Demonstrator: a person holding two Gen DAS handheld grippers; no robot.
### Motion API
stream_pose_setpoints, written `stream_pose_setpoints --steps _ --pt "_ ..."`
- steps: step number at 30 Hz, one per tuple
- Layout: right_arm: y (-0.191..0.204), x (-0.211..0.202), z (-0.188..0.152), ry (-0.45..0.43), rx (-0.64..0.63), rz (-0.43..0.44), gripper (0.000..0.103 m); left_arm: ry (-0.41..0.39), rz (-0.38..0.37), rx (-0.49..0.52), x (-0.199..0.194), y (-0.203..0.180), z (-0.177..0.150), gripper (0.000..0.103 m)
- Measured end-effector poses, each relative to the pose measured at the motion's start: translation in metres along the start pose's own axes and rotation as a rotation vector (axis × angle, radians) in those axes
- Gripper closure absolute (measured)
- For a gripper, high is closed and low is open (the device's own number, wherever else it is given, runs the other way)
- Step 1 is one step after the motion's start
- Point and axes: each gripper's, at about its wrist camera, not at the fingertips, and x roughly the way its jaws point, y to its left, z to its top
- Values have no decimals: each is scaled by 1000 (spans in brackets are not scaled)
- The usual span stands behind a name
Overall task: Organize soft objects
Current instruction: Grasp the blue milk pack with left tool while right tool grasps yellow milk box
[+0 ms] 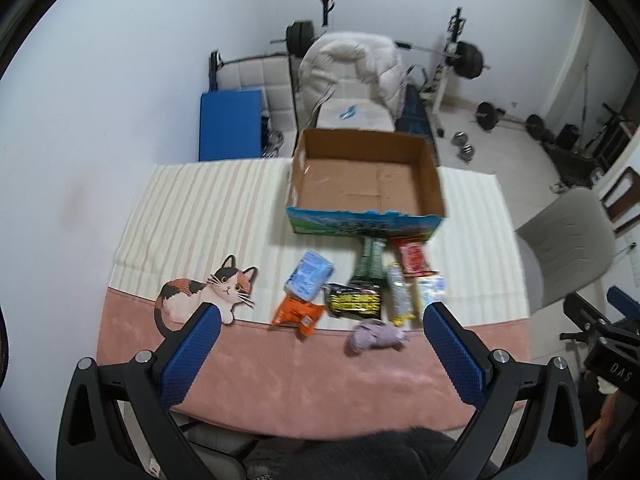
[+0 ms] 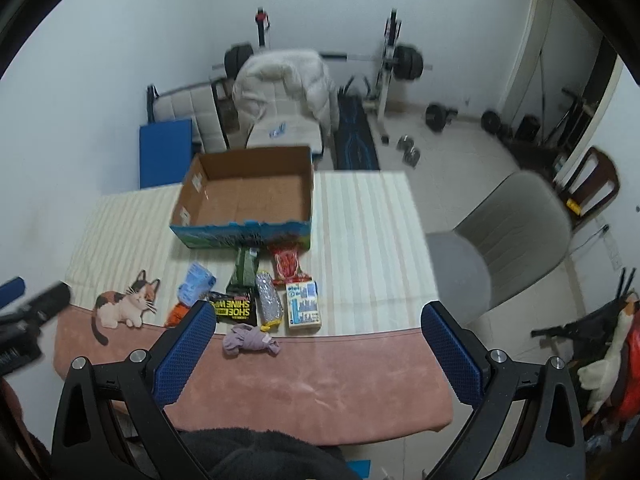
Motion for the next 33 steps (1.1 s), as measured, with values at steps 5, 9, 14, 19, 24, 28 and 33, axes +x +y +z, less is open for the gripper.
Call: stream_pose_setpoints --steps 5,9,14,19,24,28,33 --pt "-9 136 4 215 -17 71 0 172 33 5 117 20 12 0" --pt "0 239 -11 386 -28 136 0 324 58 84 211 19 5 4" --pt "14 332 -25 528 -30 120 0 478 49 153 304 16 -4 5" --pt "18 391 -37 622 -4 58 15 564 34 222 372 9 -5 10" --pt "20 420 -56 694 30 53 30 619 -2 256 403 4 -7 13" --pt "22 427 -68 703 34 41 35 641 2 276 418 2 -11 36" --pt "26 434 -82 692 39 21 36 633 2 262 421 6 -14 58"
